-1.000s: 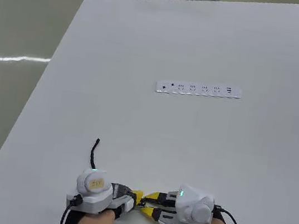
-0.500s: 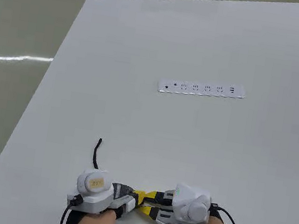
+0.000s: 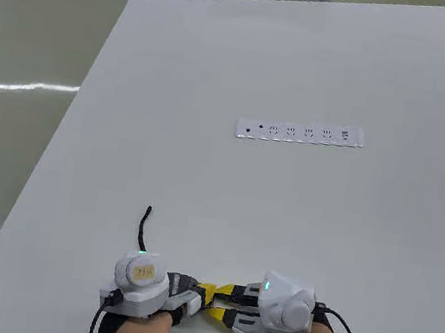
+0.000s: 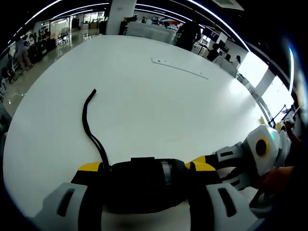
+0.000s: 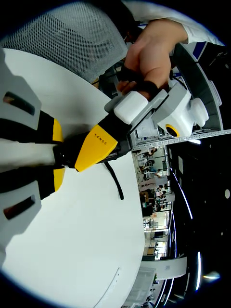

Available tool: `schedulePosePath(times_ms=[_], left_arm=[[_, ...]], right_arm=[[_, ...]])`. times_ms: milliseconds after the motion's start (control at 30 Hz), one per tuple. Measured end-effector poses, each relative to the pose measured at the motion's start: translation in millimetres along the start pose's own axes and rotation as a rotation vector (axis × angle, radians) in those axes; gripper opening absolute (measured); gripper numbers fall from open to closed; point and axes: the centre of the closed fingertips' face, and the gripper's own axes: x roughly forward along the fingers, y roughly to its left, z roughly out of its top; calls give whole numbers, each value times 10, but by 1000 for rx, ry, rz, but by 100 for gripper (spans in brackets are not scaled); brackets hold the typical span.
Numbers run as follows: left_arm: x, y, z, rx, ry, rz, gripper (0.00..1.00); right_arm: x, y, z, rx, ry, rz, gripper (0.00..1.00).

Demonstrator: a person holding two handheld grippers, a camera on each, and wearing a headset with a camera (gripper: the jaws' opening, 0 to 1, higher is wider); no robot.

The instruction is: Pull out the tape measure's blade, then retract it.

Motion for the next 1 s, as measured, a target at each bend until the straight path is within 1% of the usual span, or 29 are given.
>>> schedulePosePath(times_ms=[300,333,367,400,433,500,567,767,833,900,1000], left_arm=[[12,6,-6,-1,2,-2,70],[16,11,-5,-1,1,-1,70],[16,10,-2,-8,-1,-2,70],[16,10,-2,-11,-1,-2,70],[15,7,2,-14,-2,-2,70],[11,4,5,-14,-4,-1,70],[9,4,5,-13,-4,-2,69],[14,4,2,-13,-5,-6,69],[10,2,2,-11,-7,-6,69],[7,-1,2,-11,-7,-6,69],[4,-3,5,-10,-7,-6,69]], right_arm=[[-14,24,-1,12,-7,13,20],[-24,3,-22,6,5,5,20],[-44,-29,-20,-11,1,-3,17],[-69,-57,-36,18,1,-10,14],[-83,-75,-26,47,-13,-12,15],[-91,-54,-40,10,4,-2,13],[-96,-42,-31,22,-1,-5,13],[-57,-28,-25,14,0,-3,15],[-57,-36,-28,3,5,-6,14],[-55,-37,-33,10,1,-3,14],[-48,-30,-24,2,4,-2,13]])
